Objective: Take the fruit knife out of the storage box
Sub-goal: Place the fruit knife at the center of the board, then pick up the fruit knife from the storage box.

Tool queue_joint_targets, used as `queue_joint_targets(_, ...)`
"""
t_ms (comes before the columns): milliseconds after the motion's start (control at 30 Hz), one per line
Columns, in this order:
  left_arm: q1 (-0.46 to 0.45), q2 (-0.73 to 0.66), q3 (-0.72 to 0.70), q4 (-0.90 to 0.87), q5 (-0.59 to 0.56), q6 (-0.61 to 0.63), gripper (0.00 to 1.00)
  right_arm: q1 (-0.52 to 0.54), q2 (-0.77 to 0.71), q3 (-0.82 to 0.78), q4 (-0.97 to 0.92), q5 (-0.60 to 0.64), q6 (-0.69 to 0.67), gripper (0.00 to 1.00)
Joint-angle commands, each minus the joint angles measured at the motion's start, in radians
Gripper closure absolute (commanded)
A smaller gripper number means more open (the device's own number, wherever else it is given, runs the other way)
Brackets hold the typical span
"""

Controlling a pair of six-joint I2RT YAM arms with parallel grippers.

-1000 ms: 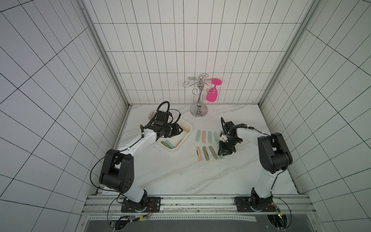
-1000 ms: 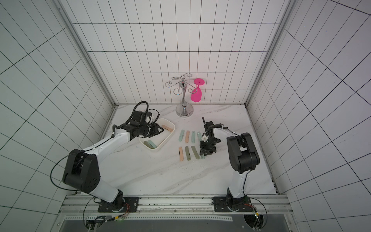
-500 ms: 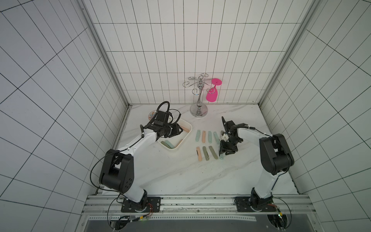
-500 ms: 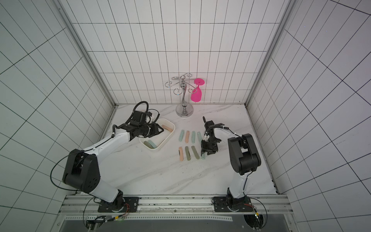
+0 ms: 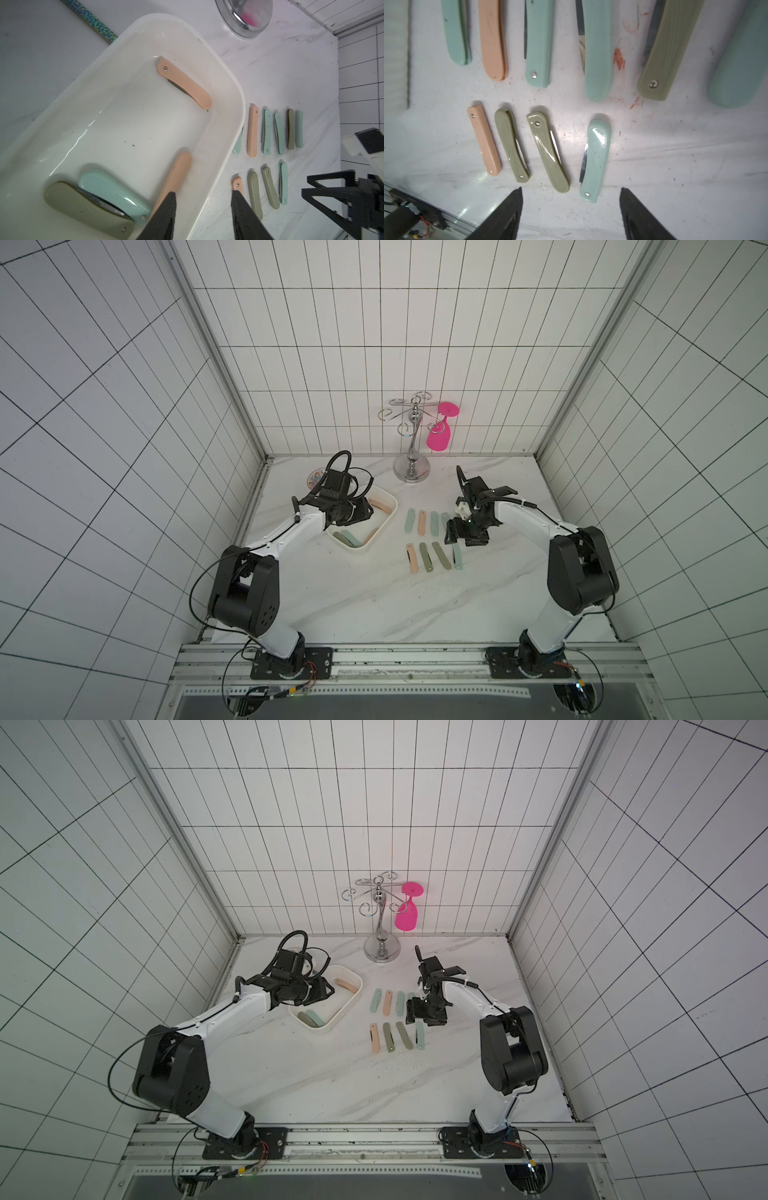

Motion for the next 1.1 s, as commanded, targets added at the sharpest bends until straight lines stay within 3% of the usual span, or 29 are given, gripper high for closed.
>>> queue_joint_targets(0, 0.004, 0.027, 0.028, -0.060, -0.109, -0.022, 0.53, 0.029, -0.014, 0.074, -0.070, 0.016, 0.003, 0.15)
queue_joint_targets(233, -0.014, 0.068, 0.047, -0.161, -0.263, -0.160, 0.55, 0.053, 0.023, 0.149, -0.108, 0.022, 0.004, 0.08)
queue_joint_targets(733, -0.109, 0.255, 0.203, -0.448, -0.439, -0.433, 0.55, 0.053, 0.090, 0.187, -0.145, -0.013, -0.050, 0.01)
queue_joint_targets(1067, -0.112, 0.274, 0.207, -0.468, -0.480, -0.461, 0.54, 0.046, 0.065, 0.176, -0.145, -0.033, -0.046, 0.01)
